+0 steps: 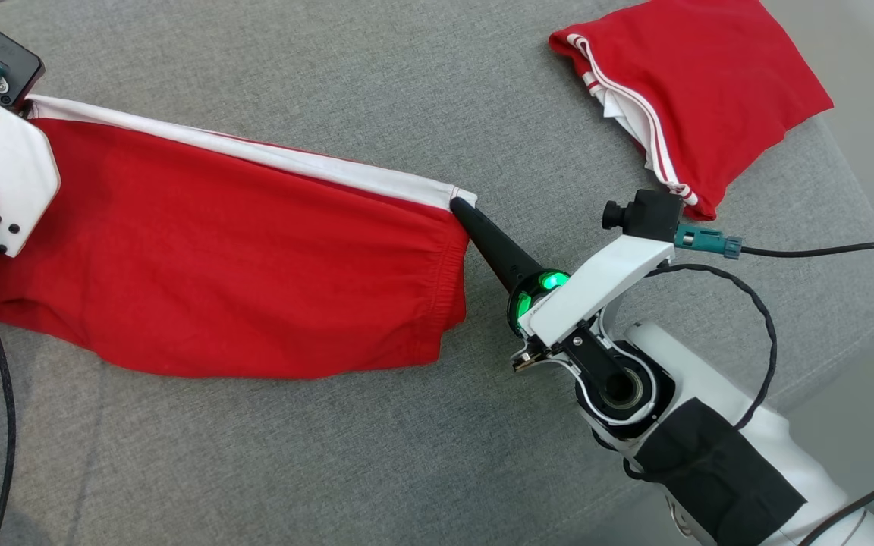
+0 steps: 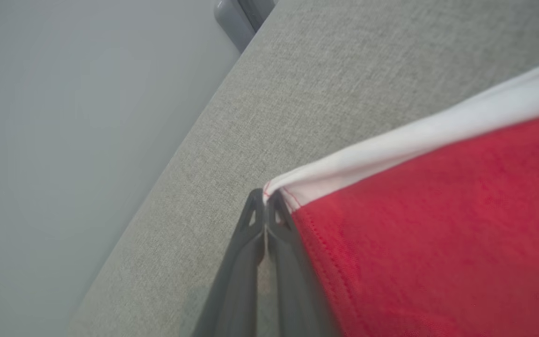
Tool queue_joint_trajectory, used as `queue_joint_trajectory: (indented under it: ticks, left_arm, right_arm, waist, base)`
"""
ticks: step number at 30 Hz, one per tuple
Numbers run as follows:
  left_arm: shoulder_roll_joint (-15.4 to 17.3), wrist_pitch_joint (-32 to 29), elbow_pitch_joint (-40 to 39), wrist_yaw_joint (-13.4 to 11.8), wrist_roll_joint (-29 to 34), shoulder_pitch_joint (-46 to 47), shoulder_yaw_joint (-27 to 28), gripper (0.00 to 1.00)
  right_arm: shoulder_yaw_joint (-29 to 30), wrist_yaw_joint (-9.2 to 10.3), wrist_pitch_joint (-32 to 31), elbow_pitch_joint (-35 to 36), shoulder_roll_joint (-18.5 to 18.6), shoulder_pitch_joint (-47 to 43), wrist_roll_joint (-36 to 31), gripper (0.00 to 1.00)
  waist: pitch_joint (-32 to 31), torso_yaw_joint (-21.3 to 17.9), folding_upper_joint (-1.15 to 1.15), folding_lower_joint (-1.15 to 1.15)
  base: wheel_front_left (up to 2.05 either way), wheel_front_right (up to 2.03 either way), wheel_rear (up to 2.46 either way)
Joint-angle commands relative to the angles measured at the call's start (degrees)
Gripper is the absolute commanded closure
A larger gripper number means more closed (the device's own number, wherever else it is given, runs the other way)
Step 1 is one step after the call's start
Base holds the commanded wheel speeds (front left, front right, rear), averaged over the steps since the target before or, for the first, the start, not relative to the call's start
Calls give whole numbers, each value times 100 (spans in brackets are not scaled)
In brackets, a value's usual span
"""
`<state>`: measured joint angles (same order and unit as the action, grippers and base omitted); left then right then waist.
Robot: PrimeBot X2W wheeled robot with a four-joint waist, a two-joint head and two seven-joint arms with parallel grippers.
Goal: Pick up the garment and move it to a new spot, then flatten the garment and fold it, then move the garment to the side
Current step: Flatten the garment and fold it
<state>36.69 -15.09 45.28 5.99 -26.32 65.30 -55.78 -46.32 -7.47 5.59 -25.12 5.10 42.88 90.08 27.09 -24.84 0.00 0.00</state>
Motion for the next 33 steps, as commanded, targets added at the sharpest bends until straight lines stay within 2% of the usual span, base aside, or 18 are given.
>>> queue_joint_trajectory:
  ticks: [1, 2, 3, 4, 5, 6, 7, 16, 26, 27, 28, 30, 33]
  left_arm:
    - [-3, 37, 61, -12, 8, 85, 1, 100]
    - [-41, 66, 119, -15, 7, 82, -9, 100]
    - [-70, 93, 165, -10, 0, 77, -25, 94]
    - [-91, 114, 216, -3, -1, 75, -36, 80]
    - [-116, 143, 267, 3, 3, 79, -54, 53]
    - [-144, 158, 309, 6, 24, 89, -76, 5]
    - [-182, 186, 348, -6, 27, 86, -87, 0]
    - [-508, 543, 636, -73, -66, -82, -121, 0]
    - [-847, 1332, 694, -231, -221, -506, -71, 0]
    - [-881, 1448, 677, -274, -255, -546, -44, 0]
    - [-984, 1840, 559, -419, -346, -678, 59, 0]
    - [-1030, 2105, 441, -536, -442, -795, 173, 0]
    - [-1112, 2547, 175, -777, -636, -985, 418, 0]
  right_arm:
    - [10, -3, 30, -43, -10, 50, -43, 100]
    - [-23, -3, -12, -59, -13, 69, -59, 100]
    - [-51, -3, -43, -67, -19, 80, -46, 100]
    - [-67, -3, -83, -79, -23, 80, -18, 100]
    - [-72, -4, -98, -84, -26, 86, -4, 78]
    - [-67, -3, -113, -100, -27, 86, 15, 0]
    - [-51, -3, -121, -122, -29, 81, 24, 0]
    - [-45, -4, 255, -551, 133, 110, -305, 0]
    - [31, -3, 726, -714, 856, -118, -828, 0]
    - [20, -3, 787, -739, 974, -107, -997, 0]
    - [33, -3, 922, -801, 1189, -108, -1606, 0]
    - [120, -3, 967, -825, 1350, -126, -2176, 0]
    - [626, -3, 973, -716, 1458, -292, -3328, 0]
  waist:
    - [5, 6, 0, 0]
    - [10, 11, 0, 0]
    - [13, 16, 0, 0]
    - [15, 21, 0, 0]
    - [16, 27, 0, 0]
    - [14, 37, 0, 0]
    - [8, 52, 0, 0]
    - [-287, 304, 0, 0]
    - [-1000, 779, 0, 0]
    - [-1076, 839, 0, 0]
    - [-1298, 1021, 0, 0]
    - [-1442, 1160, 0, 0]
    - [-1661, 1376, 0, 0]
  base:
    - [0, 0, 0]
    - [0, 0, 0]
    - [0, 0, 0]
    - [0, 0, 0]
    - [0, 0, 0]
    - [0, 0, 0]
    - [0, 0, 0]
    - [0, 0, 0]
    - [0, 0, 0]
    - [0, 0, 0]
    - [0, 0, 0]
    - [0, 0, 0]
    - [0, 0, 0]
